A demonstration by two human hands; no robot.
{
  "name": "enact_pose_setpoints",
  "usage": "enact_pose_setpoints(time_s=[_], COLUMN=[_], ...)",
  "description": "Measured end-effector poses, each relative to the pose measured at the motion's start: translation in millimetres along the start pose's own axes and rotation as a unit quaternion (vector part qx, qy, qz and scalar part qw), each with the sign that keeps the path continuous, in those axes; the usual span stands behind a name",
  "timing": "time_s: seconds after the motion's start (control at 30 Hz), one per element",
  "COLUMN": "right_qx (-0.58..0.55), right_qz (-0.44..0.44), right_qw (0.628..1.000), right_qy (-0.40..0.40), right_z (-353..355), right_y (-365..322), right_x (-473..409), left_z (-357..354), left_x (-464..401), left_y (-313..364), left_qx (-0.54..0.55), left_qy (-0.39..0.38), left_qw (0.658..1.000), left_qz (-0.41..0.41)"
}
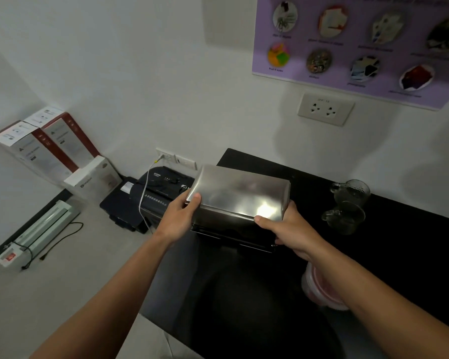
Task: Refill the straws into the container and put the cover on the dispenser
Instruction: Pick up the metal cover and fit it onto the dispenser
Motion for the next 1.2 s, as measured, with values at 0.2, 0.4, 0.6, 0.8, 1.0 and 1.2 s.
enact_pose_setpoints(time_s=[0.2, 0.4, 0.6, 0.8, 1.0, 1.2], right_qx=[0.007, -0.013, -0.016, -0.017, -0.021, -0.032], right_qz=[-0.03, -0.016, -0.027, -0.03, -0.032, -0.033], right_qw=[0.999, 0.997, 0.994, 0.992, 0.993, 0.995], right_qy=[0.041, 0.072, 0.108, 0.119, 0.113, 0.086], right_z=[10, 17, 27, 31, 33, 38], right_y=[-24, -45, -62, -67, -65, -64], right_x=[-39, -82, -110, -125, -134, -130], left_z=[-24, -53, -75, -87, -89, -88], left_x=[-62, -121, -155, -175, -185, -173], left_y=[17, 38, 52, 60, 58, 63], left_qx=[0.003, 0.018, 0.041, 0.033, 0.034, -0.031], left_qy=[0.009, 0.003, -0.006, -0.004, -0.008, 0.008], left_qw=[1.0, 1.0, 0.999, 0.999, 0.999, 0.999], left_qz=[-0.006, -0.008, 0.005, 0.001, 0.006, -0.028])
Point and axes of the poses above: each hand's wrist, its own x-axis away from the middle knuckle, its own z-axis out of the back of the hand, y = z × x, the point moved 5 cm from there along -x, towards the middle knuckle, and after that the axes turned 11 degrees about y, right-handed, at the moved point
